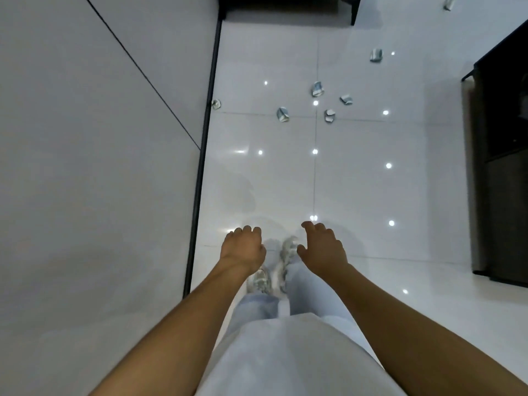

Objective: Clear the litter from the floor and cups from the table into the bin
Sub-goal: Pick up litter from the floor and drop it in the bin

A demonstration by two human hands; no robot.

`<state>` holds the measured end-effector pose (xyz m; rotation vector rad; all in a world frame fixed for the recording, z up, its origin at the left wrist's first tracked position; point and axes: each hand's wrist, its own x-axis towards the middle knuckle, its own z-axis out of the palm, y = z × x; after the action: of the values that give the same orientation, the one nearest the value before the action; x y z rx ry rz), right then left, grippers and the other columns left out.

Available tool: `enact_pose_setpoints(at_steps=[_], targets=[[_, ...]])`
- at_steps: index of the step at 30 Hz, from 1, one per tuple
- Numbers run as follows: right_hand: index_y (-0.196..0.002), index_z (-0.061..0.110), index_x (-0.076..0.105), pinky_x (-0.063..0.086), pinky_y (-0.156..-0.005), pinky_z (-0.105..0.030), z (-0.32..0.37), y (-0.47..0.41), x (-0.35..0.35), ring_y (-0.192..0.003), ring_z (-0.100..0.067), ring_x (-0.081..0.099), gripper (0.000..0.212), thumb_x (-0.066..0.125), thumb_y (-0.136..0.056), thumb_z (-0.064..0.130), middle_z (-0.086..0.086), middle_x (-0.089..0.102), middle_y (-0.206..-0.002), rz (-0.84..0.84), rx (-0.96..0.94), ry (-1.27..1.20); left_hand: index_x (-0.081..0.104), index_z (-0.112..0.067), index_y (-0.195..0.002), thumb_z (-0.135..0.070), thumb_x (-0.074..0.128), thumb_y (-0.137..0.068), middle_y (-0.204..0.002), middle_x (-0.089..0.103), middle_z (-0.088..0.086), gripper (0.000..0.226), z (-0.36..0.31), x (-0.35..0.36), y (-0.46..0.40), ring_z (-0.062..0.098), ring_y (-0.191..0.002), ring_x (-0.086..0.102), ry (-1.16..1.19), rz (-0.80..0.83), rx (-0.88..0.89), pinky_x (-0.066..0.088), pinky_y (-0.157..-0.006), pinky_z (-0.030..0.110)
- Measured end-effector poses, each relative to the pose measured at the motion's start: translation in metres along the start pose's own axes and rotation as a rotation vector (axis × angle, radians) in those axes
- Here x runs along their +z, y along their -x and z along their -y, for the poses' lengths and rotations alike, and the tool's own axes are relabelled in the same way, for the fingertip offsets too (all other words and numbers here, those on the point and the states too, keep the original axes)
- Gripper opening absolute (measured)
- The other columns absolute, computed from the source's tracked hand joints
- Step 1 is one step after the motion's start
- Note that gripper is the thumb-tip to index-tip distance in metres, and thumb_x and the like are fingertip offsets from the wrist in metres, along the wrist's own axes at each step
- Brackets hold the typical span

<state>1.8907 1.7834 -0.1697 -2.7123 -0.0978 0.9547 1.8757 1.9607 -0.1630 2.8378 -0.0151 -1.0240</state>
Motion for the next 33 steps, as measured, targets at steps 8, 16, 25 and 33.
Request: enact_pose_setpoints(at_steps=[8,16,25,33], targets=[[-0.139,0.017,0.035,0.044,-0.087,-0.036,-0.022,-0.143,-0.100,-0.112,-0.027,0.050,0.050,0.051,-0.093,0.026,-0.009,0.049,-0.127,0.027,0.040,-0.020,0.047,-0.009,-0.123,-0.029,0.038,-0.097,-0.121,0.053,0.010,0.033,-0.018,-0.097,-0.143,0.029,-0.113,0.049,0.030,0.025,-0.022,0.037,-0.092,0.034],[-0.136,0.014,0.038,0.042,-0.083,-0.037,-0.020,-0.266,-0.202,-0.111,-0.030,0.049,0.048,0.051,-0.091,0.021,-0.011,0.049,-0.125,0.035,0.047,0.003,0.048,-0.011,-0.127,-0.030,0.039,-0.097,-0.121,0.054,0.009,0.036,-0.035,-0.191,-0.257,0.028,-0.111,0.052,0.091,-0.015,-0.027,0.041,-0.088,0.034],[-0.138,0.016,0.036,0.042,-0.083,-0.037,0.032,-0.380,-0.247,-0.113,-0.030,0.048,0.050,0.052,-0.091,0.024,-0.010,0.048,-0.127,0.104,0.025,0.038,0.049,-0.009,-0.120,-0.028,0.040,-0.096,-0.117,0.054,0.010,0.032,0.039,-0.248,-0.353,0.027,-0.107,0.052,0.128,0.037,-0.080,0.036,-0.076,0.030],[-0.134,0.015,0.039,0.040,-0.080,-0.035,0.119,-0.509,-0.277,-0.111,-0.028,0.049,0.046,0.053,-0.091,0.023,-0.010,0.049,-0.125,0.139,0.066,0.014,0.048,-0.010,-0.124,-0.028,0.040,-0.096,-0.122,0.053,0.011,0.034,0.150,-0.314,-0.463,0.028,-0.113,0.051,0.141,0.095,-0.150,0.042,-0.087,0.036]])
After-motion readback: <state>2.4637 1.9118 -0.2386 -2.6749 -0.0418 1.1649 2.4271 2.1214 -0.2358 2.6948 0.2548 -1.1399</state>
